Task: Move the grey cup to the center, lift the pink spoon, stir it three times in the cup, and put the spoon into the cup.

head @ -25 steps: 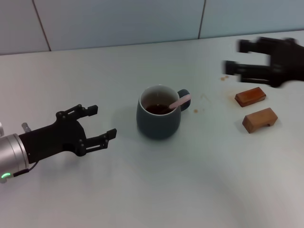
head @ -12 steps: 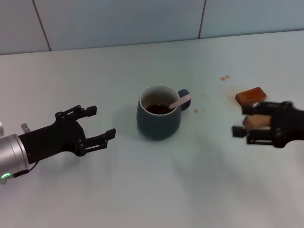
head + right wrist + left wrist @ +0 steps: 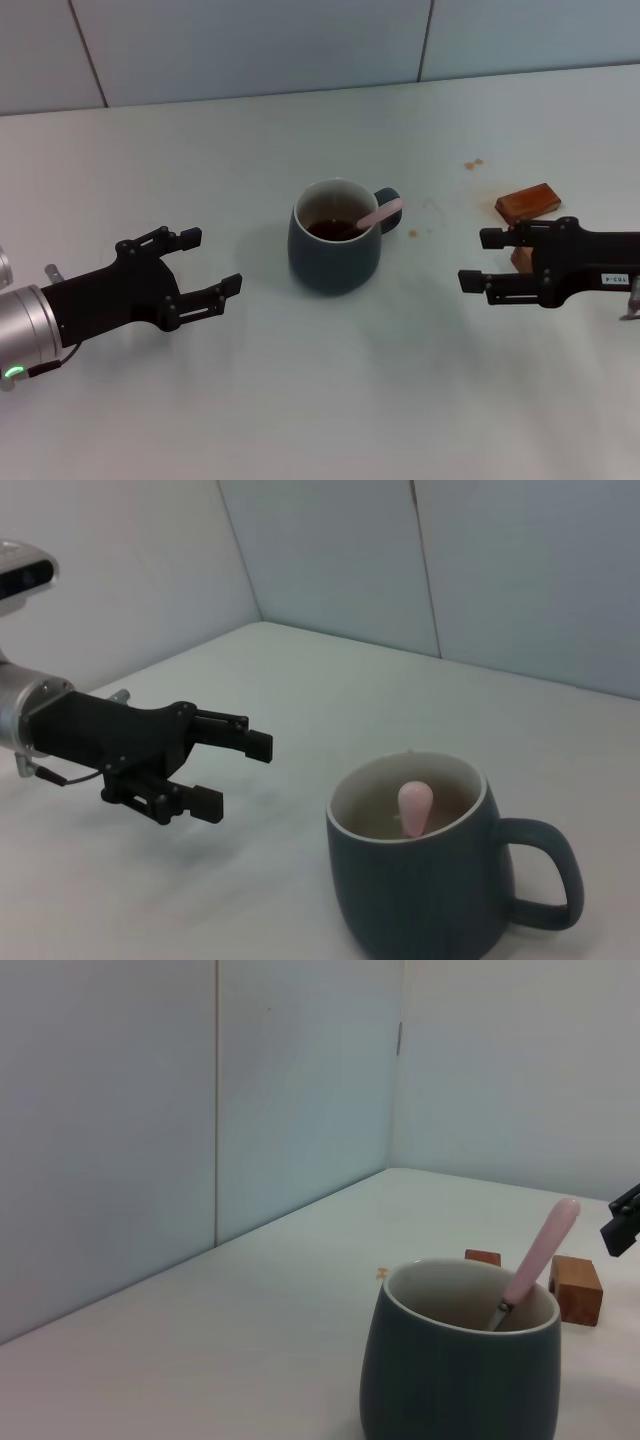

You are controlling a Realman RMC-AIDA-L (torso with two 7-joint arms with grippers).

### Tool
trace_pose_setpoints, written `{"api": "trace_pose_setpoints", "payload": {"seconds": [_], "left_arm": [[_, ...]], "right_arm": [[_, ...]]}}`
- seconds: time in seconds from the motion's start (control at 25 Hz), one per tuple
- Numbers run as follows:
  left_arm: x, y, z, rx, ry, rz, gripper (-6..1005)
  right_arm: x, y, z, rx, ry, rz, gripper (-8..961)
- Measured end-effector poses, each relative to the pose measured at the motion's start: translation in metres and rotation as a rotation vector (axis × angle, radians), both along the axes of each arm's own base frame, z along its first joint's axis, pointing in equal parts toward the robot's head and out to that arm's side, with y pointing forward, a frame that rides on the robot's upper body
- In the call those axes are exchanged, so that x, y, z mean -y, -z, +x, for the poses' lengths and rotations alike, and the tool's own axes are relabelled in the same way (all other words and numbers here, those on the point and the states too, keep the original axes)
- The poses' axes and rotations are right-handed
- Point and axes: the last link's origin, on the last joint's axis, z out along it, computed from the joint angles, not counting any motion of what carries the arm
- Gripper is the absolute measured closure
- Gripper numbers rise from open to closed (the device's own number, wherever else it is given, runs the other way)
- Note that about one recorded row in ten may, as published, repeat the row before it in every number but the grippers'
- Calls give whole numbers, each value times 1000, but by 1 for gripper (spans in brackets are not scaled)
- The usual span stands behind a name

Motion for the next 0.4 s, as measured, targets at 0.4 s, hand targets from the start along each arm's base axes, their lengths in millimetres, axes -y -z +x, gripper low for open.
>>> {"api": "trace_pose_setpoints", "payload": {"seconds": [0.4], "left_arm": [[0, 0, 0, 6, -6, 4, 152]], "right_arm": [[-4, 1, 0, 10, 6, 5, 195]]}}
